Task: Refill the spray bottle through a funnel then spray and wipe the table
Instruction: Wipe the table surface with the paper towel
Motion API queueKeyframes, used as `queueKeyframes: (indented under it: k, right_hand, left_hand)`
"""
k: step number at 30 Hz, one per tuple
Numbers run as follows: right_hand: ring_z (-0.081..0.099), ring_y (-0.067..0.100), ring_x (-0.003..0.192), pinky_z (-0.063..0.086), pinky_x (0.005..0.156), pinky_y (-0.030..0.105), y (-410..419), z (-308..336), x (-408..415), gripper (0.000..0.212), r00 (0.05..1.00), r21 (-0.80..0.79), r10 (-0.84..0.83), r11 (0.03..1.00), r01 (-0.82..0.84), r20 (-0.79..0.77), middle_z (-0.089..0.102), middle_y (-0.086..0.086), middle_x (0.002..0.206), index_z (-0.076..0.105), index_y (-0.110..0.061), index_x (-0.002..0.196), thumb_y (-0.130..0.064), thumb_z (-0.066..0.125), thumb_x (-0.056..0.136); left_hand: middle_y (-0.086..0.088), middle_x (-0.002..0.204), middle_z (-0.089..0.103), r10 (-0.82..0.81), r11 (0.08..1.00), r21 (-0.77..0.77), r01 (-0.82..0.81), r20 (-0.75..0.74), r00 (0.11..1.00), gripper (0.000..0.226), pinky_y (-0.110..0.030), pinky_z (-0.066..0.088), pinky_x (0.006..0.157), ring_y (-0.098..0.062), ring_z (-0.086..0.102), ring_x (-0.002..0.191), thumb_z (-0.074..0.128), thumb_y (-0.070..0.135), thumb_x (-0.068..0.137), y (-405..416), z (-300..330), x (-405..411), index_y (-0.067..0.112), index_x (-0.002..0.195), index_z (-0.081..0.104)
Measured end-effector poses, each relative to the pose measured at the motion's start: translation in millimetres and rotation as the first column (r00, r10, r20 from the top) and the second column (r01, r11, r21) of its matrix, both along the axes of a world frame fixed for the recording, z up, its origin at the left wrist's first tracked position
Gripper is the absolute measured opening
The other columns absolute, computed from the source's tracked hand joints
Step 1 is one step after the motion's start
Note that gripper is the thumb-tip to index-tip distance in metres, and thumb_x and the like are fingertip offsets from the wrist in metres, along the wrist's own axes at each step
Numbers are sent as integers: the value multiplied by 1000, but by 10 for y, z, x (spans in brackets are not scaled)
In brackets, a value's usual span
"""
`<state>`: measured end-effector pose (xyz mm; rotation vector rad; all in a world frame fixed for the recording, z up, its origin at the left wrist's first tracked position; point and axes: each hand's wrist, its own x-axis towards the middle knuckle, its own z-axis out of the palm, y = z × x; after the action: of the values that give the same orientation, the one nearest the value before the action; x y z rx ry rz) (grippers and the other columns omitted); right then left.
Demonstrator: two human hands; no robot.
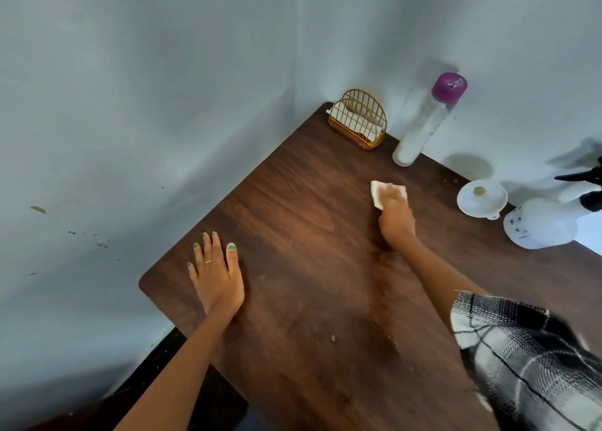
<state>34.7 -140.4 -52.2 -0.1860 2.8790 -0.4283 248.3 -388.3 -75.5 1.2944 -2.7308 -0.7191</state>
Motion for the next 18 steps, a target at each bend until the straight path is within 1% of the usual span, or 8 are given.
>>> queueKeyframes:
  k: [2,4,6,8,10,12,15,18]
  right_hand:
    - [37,26,132,33,108,42,-256,1,155,44,996,-44,-89,995,88,-21,33,15,147,39,-8,138,-2,39,95]
    - [52,13,97,43,94,43,-490,-37,571,25,976,-62,140,986,-152,-169,56,8,106,59,-12,102,-23,37,98]
    - [49,4,90,42,99,30,-706,-224,1165,31,867,-150,393,880,-451,-306,57,3,97,62,-8,98,-26,37,101]
    - [49,1,113,30,108,14,-785,-205,1790,36,591,-169,749,568,-806,-301,61,5,122,61,-8,122,-11,31,102]
    - [46,18,129,28,113,31,-674,-310,2093,40,233,-31,944,232,-972,-234,56,7,135,56,-12,129,-10,30,99]
    - [38,21,135,18,117,33,-488,-464,1816,40,87,-74,970,72,-995,-228,50,11,140,53,-9,132,-15,31,99]
    - [33,7,136,17,118,30,-110,-339,1010,39,591,-192,762,559,-806,-265,45,-2,145,50,-23,135,-34,41,100]
    - [37,24,134,32,109,35,260,-70,277,43,996,-133,94,987,-93,1,42,7,144,43,-19,139,-23,48,97]
  left_hand:
    - [-2,157,14,0,1000,-8,0,1,1000,56,-44,1,117,-22,5,146,17,43,98,7,7,2,18,148,17]
    - [-3,157,15,2,1000,-16,-2,-1,1000,55,-45,2,118,-23,5,146,18,43,98,9,4,0,18,148,17]
    - [-3,157,15,1,1000,-4,-1,-6,1000,55,-45,2,118,-22,5,146,18,41,98,18,4,0,17,148,18]
    - [-2,157,14,-2,1000,11,2,-13,1000,54,-45,1,118,-22,4,146,18,40,99,26,11,-1,17,148,18]
    - [-2,157,13,-10,1000,14,10,-9,1000,54,-45,0,118,-22,3,146,18,40,99,16,14,8,17,148,17]
    - [-2,158,11,-27,1000,14,27,11,1000,54,-45,-1,117,-22,1,146,17,41,99,-4,8,13,18,148,15]
    - [-2,158,8,-45,999,10,44,52,998,56,-45,-2,117,-22,-1,146,15,43,98,-15,6,22,18,148,11]
    - [-3,158,6,-63,998,21,62,71,995,57,-45,-2,117,-22,-2,146,14,44,98,-3,17,29,18,148,9]
